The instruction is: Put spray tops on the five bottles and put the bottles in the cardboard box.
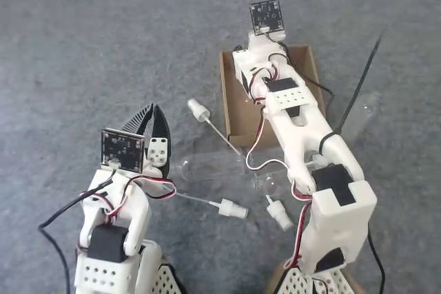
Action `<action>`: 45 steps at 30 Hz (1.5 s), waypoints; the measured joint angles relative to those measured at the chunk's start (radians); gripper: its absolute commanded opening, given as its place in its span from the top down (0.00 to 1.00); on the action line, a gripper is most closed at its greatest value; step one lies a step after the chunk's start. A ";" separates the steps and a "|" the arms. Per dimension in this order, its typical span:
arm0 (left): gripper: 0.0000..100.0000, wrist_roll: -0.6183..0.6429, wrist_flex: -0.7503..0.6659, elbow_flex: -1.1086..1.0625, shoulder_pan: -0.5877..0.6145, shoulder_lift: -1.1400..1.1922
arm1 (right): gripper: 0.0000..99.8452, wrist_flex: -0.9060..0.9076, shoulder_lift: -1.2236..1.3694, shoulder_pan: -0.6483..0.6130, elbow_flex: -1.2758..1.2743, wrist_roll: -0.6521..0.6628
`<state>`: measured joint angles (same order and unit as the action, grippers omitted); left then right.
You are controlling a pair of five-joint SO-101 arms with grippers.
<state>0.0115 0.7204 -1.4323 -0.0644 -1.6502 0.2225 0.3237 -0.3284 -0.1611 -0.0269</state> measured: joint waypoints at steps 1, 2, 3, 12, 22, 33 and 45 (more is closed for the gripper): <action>0.99 0.000 0.000 0.000 0.000 0.000 | 0.79 0.000 0.000 0.000 0.000 0.000; 0.99 0.000 0.000 0.000 0.000 0.000 | 0.79 0.000 0.002 0.002 0.000 0.000; 0.99 0.000 0.000 0.000 0.000 0.000 | 0.79 0.000 0.002 0.002 0.000 0.000; 0.99 0.000 0.000 0.000 0.000 0.000 | 0.79 0.000 0.002 0.002 0.000 0.000; 0.99 0.000 0.000 0.000 0.000 0.000 | 0.67 0.000 0.002 0.002 0.017 0.000; 0.99 0.000 0.000 0.000 0.000 0.000 | 0.67 0.025 -0.094 0.002 0.015 0.000; 0.99 0.000 0.000 0.000 0.000 0.000 | 0.67 0.146 -0.210 0.000 0.015 0.000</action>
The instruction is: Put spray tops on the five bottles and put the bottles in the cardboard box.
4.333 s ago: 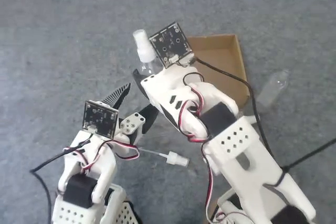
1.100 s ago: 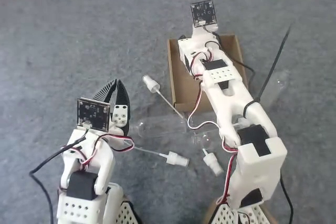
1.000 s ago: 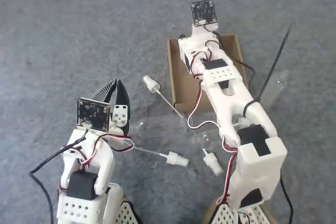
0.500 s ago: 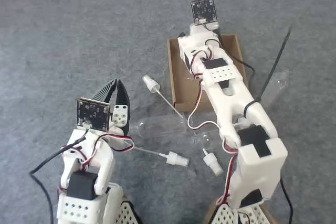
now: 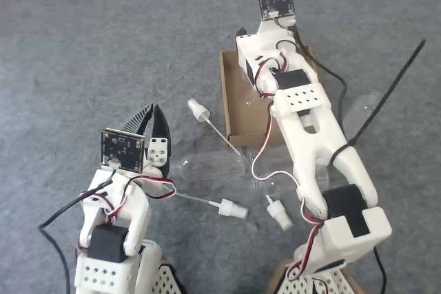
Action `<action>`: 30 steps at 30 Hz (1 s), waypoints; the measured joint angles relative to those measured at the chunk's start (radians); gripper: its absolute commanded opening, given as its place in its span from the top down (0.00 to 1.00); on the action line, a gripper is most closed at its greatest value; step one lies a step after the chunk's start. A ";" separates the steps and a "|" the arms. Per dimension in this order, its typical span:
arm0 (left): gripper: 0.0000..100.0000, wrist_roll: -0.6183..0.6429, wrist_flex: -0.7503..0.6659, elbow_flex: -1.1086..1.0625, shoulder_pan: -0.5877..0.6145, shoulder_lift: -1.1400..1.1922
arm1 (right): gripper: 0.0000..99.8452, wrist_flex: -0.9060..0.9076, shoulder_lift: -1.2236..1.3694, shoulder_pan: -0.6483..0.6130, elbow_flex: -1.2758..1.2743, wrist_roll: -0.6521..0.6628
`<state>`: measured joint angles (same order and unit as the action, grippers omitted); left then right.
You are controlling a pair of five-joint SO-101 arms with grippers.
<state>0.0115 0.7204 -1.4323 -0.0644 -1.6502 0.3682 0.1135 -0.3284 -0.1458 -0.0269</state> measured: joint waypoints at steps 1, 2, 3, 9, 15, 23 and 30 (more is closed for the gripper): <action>0.99 0.000 0.000 0.000 0.000 0.000 | 0.67 0.000 0.000 0.000 0.000 0.000; 0.99 0.000 0.000 0.000 0.000 0.000 | 0.67 0.000 0.000 0.000 0.000 0.000; 0.99 0.000 0.000 0.000 0.000 0.000 | 0.67 0.000 0.000 0.000 0.000 0.000; 0.99 0.000 0.000 0.000 0.000 0.000 | 0.67 0.003 -0.034 -0.020 -0.002 0.000; 0.99 0.000 0.000 0.000 0.000 0.000 | 0.67 0.074 -0.219 -0.107 -0.048 0.000; 0.99 0.000 0.000 0.000 0.000 0.000 | 0.67 -0.018 -0.465 -0.130 -0.407 0.000; 0.99 0.000 0.000 0.000 0.000 0.000 | 0.67 -0.167 -0.486 -0.114 -0.601 0.000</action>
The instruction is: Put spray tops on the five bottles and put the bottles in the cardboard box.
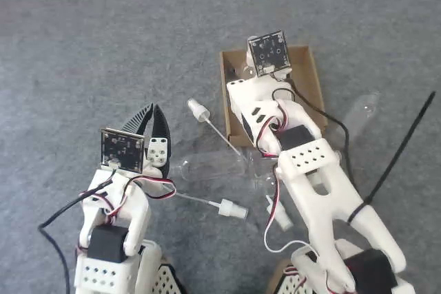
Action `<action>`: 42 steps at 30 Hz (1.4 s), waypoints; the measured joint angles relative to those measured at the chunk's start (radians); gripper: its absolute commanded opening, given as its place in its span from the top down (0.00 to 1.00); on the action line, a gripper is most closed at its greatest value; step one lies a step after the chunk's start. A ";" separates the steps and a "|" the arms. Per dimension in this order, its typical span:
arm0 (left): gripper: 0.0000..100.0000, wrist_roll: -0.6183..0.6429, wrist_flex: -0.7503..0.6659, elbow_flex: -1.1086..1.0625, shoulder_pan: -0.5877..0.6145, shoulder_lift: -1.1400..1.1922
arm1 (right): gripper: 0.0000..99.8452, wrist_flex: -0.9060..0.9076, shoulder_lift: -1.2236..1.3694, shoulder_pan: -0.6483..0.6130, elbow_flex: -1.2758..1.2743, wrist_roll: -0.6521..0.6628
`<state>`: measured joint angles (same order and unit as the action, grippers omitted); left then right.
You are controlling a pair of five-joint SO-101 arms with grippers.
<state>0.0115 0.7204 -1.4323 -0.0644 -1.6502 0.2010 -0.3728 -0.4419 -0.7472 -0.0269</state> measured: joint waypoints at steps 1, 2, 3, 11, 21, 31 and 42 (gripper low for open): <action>0.99 0.000 0.000 0.000 0.000 0.000 | 0.67 -0.017 0.015 -0.002 0.000 0.000; 0.99 0.000 0.000 0.000 0.000 0.000 | 0.67 -0.038 0.038 0.000 -0.002 0.000; 0.99 0.000 0.000 0.000 0.000 0.000 | 0.67 -0.066 0.068 0.003 -0.002 0.000; 0.99 0.000 0.000 0.000 0.000 0.000 | 0.67 -0.206 0.328 0.063 0.021 0.000; 0.99 0.000 0.000 0.000 0.000 0.000 | 0.67 -0.212 0.497 0.092 0.158 -0.005; 0.99 0.000 0.000 0.000 0.000 0.000 | 0.83 -0.226 0.509 0.092 0.163 -0.008; 0.99 0.000 0.000 -0.003 0.000 0.000 | 0.88 -0.302 0.512 0.092 0.163 -0.008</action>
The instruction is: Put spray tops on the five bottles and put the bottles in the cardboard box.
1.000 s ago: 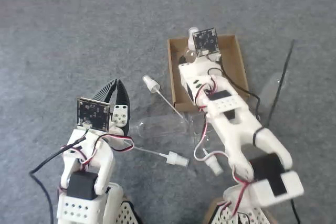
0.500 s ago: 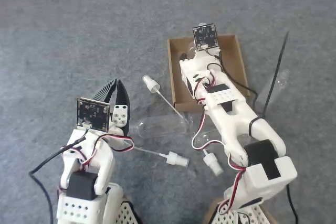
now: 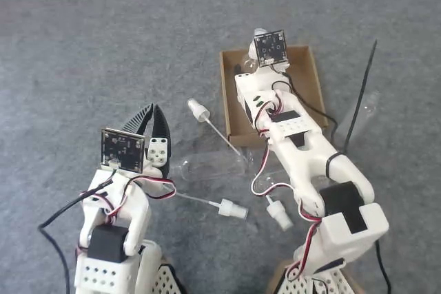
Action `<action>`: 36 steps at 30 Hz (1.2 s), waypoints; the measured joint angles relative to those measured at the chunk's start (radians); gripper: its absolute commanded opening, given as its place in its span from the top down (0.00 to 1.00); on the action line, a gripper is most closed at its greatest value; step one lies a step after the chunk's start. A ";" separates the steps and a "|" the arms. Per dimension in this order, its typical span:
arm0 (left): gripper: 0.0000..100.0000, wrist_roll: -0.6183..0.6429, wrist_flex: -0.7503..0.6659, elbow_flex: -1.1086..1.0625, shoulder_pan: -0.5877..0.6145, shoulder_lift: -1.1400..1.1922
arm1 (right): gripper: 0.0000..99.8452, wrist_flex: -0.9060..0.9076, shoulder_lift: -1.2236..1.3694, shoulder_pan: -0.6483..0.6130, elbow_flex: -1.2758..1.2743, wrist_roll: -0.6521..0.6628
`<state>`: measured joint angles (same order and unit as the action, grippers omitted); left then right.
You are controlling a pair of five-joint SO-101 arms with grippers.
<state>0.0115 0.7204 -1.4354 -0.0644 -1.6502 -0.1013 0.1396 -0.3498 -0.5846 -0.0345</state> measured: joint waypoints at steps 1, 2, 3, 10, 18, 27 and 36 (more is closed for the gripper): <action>0.99 0.000 0.000 0.000 0.000 0.000 | 0.88 -0.002 0.000 0.000 0.000 0.000; 0.99 0.000 0.000 0.000 0.000 0.000 | 0.88 -0.003 0.000 0.000 0.000 0.000; 0.99 0.000 0.000 0.000 0.000 0.000 | 0.88 -0.003 0.000 0.000 0.000 0.000; 0.99 0.000 0.000 0.000 0.000 0.000 | 0.92 -0.068 0.000 0.000 0.000 0.000; 0.99 0.000 0.000 0.000 0.000 0.000 | 0.96 -0.074 0.009 0.000 0.028 0.000; 0.99 0.000 0.000 0.000 0.000 0.000 | 0.96 -0.074 0.140 0.000 0.117 0.000; 0.99 0.000 0.000 0.000 0.000 0.000 | 0.92 -0.074 0.140 0.000 0.117 0.000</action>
<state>0.0115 0.7204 -1.4354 -0.0644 -1.6502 -0.1749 0.2793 -0.3498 -0.4680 -0.0345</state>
